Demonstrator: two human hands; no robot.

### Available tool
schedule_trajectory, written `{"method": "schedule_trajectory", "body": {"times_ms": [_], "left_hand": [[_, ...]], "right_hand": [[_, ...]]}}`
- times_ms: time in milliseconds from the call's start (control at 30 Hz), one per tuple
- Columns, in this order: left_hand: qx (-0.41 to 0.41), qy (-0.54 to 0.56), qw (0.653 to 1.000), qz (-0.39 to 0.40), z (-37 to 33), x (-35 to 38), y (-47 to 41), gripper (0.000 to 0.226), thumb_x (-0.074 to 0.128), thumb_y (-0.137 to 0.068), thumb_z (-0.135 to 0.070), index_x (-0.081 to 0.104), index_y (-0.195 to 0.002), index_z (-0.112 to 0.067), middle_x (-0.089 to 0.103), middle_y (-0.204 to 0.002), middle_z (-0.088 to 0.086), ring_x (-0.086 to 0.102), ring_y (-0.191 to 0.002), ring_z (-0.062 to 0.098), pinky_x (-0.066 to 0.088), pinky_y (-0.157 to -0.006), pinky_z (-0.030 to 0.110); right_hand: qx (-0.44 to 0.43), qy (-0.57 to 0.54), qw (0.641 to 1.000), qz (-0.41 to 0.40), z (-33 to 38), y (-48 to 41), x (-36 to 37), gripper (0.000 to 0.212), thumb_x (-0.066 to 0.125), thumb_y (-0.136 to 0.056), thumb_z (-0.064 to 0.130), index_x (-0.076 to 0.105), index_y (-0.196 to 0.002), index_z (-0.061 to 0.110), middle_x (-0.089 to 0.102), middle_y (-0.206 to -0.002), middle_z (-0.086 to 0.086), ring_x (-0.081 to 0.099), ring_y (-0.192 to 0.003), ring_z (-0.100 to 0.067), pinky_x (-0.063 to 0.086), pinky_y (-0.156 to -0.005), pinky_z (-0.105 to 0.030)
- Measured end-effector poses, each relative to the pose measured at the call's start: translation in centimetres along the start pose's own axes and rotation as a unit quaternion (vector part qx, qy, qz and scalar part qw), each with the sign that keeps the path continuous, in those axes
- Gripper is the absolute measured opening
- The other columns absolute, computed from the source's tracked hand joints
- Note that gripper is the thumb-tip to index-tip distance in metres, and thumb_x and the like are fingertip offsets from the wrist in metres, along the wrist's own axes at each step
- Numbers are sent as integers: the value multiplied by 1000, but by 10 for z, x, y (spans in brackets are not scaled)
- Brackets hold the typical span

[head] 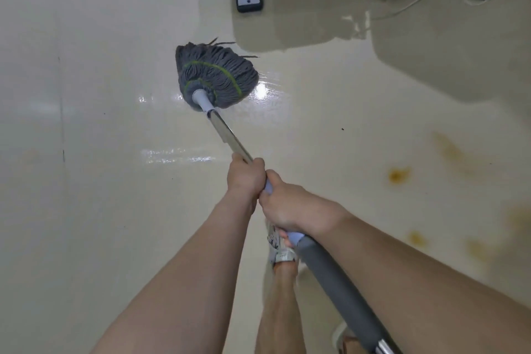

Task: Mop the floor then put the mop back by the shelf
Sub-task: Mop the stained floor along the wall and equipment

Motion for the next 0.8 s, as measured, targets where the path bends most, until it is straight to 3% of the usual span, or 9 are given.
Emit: {"method": "schedule_trajectory", "body": {"times_ms": [100, 133, 200, 300, 400, 533, 600, 733, 800], "left_hand": [[-30, -2, 1000, -5, 16, -15, -8, 27, 44, -90, -16, 45, -114, -6, 58, -90, 10, 56, -70, 25, 44, -51, 26], [-36, -18, 999, 1, 21, -12, -5, 35, 44, -89, -19, 43, -121, -3, 61, -95, 13, 61, -78, 30, 51, -56, 31], [-40, -72, 997, 10, 28, 4, 7, 54, 45, -88, -23, 34, -137, -3, 63, -111, 22, 64, -100, 38, 57, -83, 46], [-35, -139, 988, 50, 37, 50, 44, 75, 44, -94, -25, 5, -155, -8, 58, -131, 23, 58, -117, 36, 46, -99, 34], [-28, -158, 981, 106, 47, 109, 90, 80, 41, -95, -24, -9, -155, -11, 56, -135, 22, 56, -120, 34, 44, -100, 34], [-2, -199, 967, 161, 60, 180, 152, 79, 40, -95, -22, -11, -155, -11, 60, -128, 19, 59, -114, 35, 44, -88, 35], [0, -229, 954, 191, 74, 213, 188, 82, 39, -94, -21, -16, -153, -12, 60, -128, 17, 60, -112, 33, 42, -82, 34], [22, -295, 923, 247, 104, 278, 241, 89, 43, -92, -15, -24, -148, 1, 54, -135, 21, 58, -119, 33, 47, -95, 38], [32, -285, 922, 259, 112, 296, 257, 83, 42, -95, -14, -17, -151, 0, 48, -142, 23, 53, -125, 34, 43, -100, 39]], "right_hand": [[-13, 66, 998, 14, 5, -13, 14, 41, 31, -97, 20, 32, -136, 31, 52, -66, -8, 46, -40, -19, 35, -33, -15], [-11, 78, 997, 10, -1, -13, 13, 35, 31, -97, 23, 35, -131, 31, 53, -66, -9, 47, -39, -21, 39, -38, -18], [0, 80, 997, -6, -23, -3, 5, 32, 29, -98, 32, 37, -129, 35, 56, -69, -11, 49, -44, -22, 42, -48, -23], [3, 66, 996, -63, -73, 32, -13, 37, 31, -100, 40, 34, -136, 46, 54, -70, -7, 46, -48, -18, 36, -45, -23], [31, 27, 993, -108, -128, 76, -32, 36, 30, -99, 47, 28, -132, 61, 59, -71, -10, 50, -45, -23, 40, -42, -22], [65, -4, 989, -134, -206, 123, -57, 42, 27, -101, 46, 20, -141, 58, 53, -60, -3, 51, -48, -21, 41, -54, -26], [92, -53, 984, -140, -247, 151, -60, 43, 28, -101, 45, 23, -143, 54, 48, -51, -1, 47, -43, -19, 39, -52, -27], [148, -223, 955, -126, -310, 204, -58, 34, 36, -100, 48, 36, -134, 46, 38, -47, -6, 36, -35, -16, 34, -39, -21], [158, -286, 938, -119, -328, 216, -59, 29, 39, -100, 48, 39, -129, 46, 41, -54, -8, 38, -37, -16, 35, -38, -20]]}}
Point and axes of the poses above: each hand's wrist, its own y-axis away from the middle knuckle, its own x-axis out of the palm, z = x × y, the point moved 7 cm from there along -y, towards the middle knuckle
